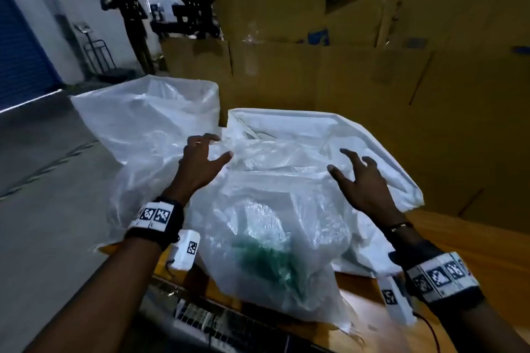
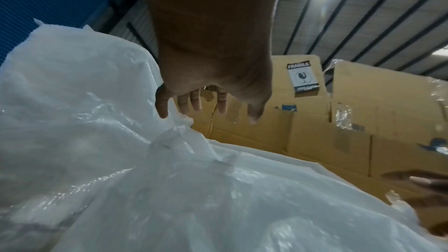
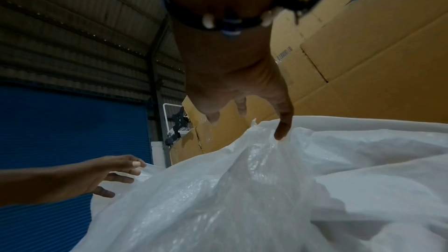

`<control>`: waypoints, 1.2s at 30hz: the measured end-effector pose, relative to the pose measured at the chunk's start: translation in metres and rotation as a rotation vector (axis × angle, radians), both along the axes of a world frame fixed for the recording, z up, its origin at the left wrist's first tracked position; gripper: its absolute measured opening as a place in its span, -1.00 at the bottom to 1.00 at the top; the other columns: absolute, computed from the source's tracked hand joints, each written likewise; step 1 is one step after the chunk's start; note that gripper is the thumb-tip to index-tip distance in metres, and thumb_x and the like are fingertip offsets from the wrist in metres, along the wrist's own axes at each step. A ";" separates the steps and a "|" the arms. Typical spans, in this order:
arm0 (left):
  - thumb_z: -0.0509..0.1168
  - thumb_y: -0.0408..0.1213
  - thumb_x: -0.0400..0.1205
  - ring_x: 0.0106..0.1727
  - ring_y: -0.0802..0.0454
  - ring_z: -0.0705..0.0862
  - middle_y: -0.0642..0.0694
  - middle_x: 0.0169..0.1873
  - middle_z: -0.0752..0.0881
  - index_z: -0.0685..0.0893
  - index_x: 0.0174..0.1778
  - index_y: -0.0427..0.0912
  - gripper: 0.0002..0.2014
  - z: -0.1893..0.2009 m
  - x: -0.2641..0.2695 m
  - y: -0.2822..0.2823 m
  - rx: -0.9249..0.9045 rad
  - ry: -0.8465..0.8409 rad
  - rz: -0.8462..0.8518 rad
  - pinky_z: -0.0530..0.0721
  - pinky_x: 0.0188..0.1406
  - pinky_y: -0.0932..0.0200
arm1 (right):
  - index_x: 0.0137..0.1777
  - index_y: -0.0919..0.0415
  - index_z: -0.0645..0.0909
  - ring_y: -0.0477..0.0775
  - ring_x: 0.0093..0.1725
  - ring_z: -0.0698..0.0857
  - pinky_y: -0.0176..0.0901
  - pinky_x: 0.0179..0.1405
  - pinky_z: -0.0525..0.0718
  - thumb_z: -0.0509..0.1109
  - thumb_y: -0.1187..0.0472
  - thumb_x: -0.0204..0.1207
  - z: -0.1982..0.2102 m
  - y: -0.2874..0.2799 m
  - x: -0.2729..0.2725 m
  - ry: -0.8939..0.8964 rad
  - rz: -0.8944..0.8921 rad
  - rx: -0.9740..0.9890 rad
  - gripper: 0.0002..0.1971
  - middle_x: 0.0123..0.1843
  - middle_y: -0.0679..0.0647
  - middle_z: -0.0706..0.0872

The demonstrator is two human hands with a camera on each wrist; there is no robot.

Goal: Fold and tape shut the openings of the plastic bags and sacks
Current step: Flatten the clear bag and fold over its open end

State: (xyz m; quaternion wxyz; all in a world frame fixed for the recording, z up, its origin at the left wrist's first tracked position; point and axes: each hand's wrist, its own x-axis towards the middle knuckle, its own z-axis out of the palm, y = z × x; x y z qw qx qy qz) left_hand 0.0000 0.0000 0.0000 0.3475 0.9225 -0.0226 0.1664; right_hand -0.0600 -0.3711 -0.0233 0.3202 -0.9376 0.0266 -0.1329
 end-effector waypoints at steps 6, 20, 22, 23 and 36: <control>0.31 0.82 0.05 0.55 -0.14 0.51 -0.19 0.46 0.53 0.56 0.37 0.38 0.00 -0.007 0.056 0.012 0.123 0.278 0.001 0.53 0.56 -0.24 | 0.29 -0.03 0.71 0.44 0.20 0.68 0.21 0.29 0.62 0.24 -0.51 0.60 -0.015 0.009 0.034 0.035 -0.071 -0.045 -0.38 0.14 0.32 0.70; 0.62 0.21 0.09 0.57 -0.20 0.52 -0.26 0.54 0.55 0.67 0.53 0.03 -0.01 0.021 0.049 0.022 0.185 0.279 -0.233 0.42 0.56 0.01 | -0.13 0.08 0.78 0.03 -0.11 0.78 -0.44 -0.12 0.61 0.59 0.41 0.41 0.011 0.006 -0.046 -0.311 -0.213 0.095 -0.81 -0.08 -0.02 0.81; 0.79 0.03 0.22 0.59 -0.17 0.49 -0.23 0.56 0.52 0.62 0.58 -0.06 -0.03 0.030 0.039 0.021 0.156 0.223 -0.293 0.39 0.55 0.08 | -0.02 0.02 0.79 0.05 -0.13 0.79 -0.47 -0.24 0.62 0.55 0.48 0.44 0.026 0.005 -0.066 -0.323 -0.227 0.128 -0.69 -0.06 -0.08 0.81; 0.80 -0.05 0.29 0.60 -0.15 0.48 -0.21 0.58 0.50 0.60 0.60 -0.07 -0.07 0.035 0.034 0.019 0.145 0.191 -0.320 0.38 0.54 0.10 | 0.01 0.00 0.80 0.11 -0.14 0.80 -0.32 -0.27 0.67 0.53 0.47 0.45 0.034 0.004 -0.076 -0.327 -0.239 0.130 -0.68 -0.07 -0.04 0.81; 0.83 0.08 0.08 0.51 -0.07 0.51 -0.01 0.56 0.35 0.52 0.66 0.00 0.18 0.140 -0.057 -0.146 0.016 -0.024 -0.653 0.52 0.33 0.11 | 0.19 0.18 0.89 0.12 -0.24 0.68 -0.18 -0.18 0.52 0.26 0.36 0.38 0.152 -0.120 -0.220 -0.431 -0.558 0.010 -0.53 0.17 0.28 0.87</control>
